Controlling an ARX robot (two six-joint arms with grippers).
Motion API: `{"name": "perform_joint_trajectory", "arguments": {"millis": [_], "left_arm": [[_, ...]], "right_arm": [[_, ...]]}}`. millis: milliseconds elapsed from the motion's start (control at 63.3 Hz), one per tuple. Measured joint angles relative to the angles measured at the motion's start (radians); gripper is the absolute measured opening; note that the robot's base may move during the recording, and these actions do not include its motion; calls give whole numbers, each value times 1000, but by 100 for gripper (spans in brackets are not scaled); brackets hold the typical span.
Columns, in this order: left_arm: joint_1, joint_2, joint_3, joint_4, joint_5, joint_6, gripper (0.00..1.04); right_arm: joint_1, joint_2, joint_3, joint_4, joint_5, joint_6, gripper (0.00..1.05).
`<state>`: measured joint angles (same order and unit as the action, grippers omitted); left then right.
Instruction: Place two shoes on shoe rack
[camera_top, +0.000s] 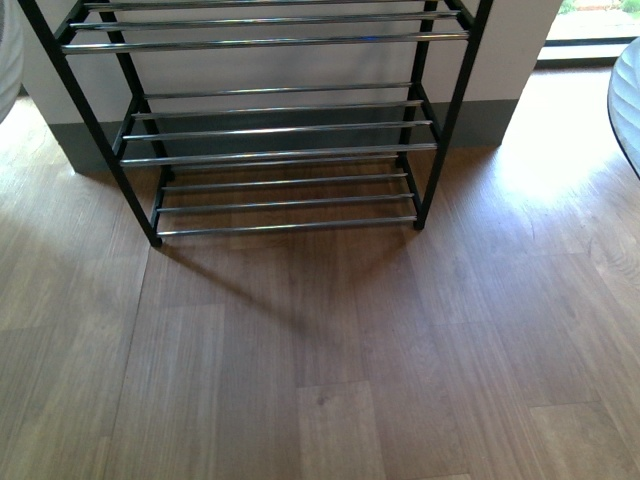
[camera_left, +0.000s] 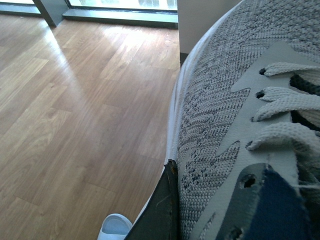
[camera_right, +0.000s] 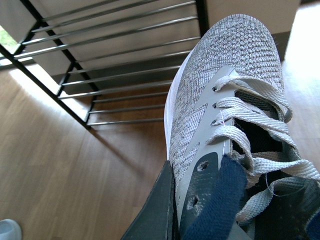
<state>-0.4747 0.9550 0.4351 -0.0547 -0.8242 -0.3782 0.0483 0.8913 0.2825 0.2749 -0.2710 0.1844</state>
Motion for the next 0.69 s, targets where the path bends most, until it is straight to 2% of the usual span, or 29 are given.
{"name": "perform_joint_trajectory", "arguments": {"millis": [695], "left_arm": [[-2, 0, 0, 0, 11, 0, 2]], "right_arm": [[-3, 2, 0, 0, 13, 0, 1]]}}
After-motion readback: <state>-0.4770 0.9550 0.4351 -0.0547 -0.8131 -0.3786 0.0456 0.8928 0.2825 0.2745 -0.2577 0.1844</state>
